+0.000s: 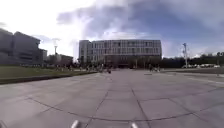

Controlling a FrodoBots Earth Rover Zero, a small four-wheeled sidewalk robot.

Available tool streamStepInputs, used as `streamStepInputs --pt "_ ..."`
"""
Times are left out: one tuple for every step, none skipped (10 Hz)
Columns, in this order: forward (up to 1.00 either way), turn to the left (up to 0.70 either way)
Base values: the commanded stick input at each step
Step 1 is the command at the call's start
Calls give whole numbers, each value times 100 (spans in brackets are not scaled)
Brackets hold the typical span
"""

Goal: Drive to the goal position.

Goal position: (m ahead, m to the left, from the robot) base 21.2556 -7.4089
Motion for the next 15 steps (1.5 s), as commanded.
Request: streamStepInputs --pt "100 -29" --pt "100 -29" --pt "100 -29" --pt "100 -29" --pt "100 -14" --pt "100 -2" --pt "100 0" --pt "100 0" --pt "100 -10" --pt "100 -31" --pt "100 -19" --pt "100 -10" --pt "100 0" --pt "100 -29" --pt "100 -4"
